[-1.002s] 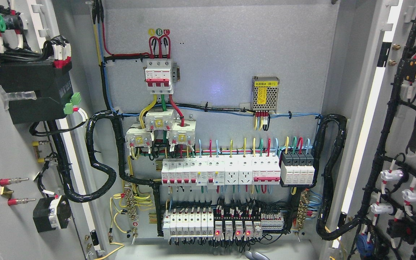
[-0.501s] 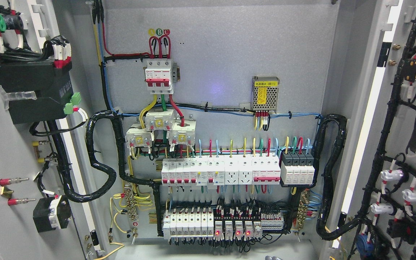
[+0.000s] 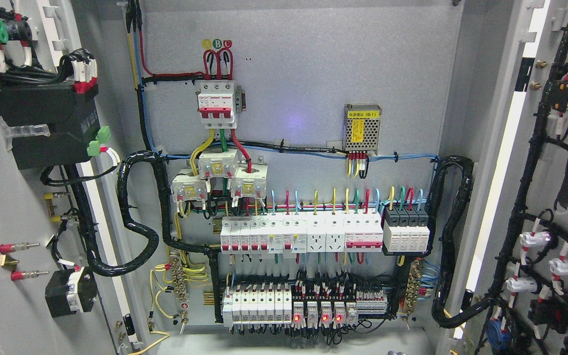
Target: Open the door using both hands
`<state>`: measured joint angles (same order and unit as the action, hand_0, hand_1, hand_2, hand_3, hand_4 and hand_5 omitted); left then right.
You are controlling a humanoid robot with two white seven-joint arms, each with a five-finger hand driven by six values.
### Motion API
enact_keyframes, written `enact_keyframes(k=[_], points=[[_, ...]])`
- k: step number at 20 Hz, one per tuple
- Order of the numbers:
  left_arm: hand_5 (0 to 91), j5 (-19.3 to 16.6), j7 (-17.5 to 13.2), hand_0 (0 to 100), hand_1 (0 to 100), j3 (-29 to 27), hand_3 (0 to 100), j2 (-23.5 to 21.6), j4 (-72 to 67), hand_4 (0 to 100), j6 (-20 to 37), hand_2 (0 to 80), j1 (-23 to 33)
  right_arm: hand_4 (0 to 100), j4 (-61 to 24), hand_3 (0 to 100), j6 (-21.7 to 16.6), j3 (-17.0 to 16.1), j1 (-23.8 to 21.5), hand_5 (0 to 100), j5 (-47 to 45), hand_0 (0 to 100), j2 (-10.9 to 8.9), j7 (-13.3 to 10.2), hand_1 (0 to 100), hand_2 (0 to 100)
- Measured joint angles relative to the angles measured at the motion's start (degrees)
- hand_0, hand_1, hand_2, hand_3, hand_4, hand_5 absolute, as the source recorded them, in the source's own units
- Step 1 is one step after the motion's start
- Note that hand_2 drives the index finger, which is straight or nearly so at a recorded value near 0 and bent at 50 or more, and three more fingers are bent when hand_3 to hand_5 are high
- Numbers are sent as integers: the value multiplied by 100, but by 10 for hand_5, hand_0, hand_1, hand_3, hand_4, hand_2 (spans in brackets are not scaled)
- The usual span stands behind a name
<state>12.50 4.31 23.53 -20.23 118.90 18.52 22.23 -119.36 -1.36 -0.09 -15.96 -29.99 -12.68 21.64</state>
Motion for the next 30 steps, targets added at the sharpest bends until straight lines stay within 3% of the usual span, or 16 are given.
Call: enact_keyframes(k=[12,21,30], points=[[0,641,3,0,0,-391,0,16,107,0,255,0,-483,0,-23,0,-33,-523,-106,0,-1,191,-37,1,0,0],[0,1376,15,0,0,-834,0,-167,128,0,536,0,-510,0,-30,0,-973,-672,-251,0,-1,191,-55,-44,0,0],[0,1638,29,0,0,-1074,0,-420,137,0,777,0,-489,0,-36,0,-1620,-744,-344,0,-12,190,-44,-65,0,0]])
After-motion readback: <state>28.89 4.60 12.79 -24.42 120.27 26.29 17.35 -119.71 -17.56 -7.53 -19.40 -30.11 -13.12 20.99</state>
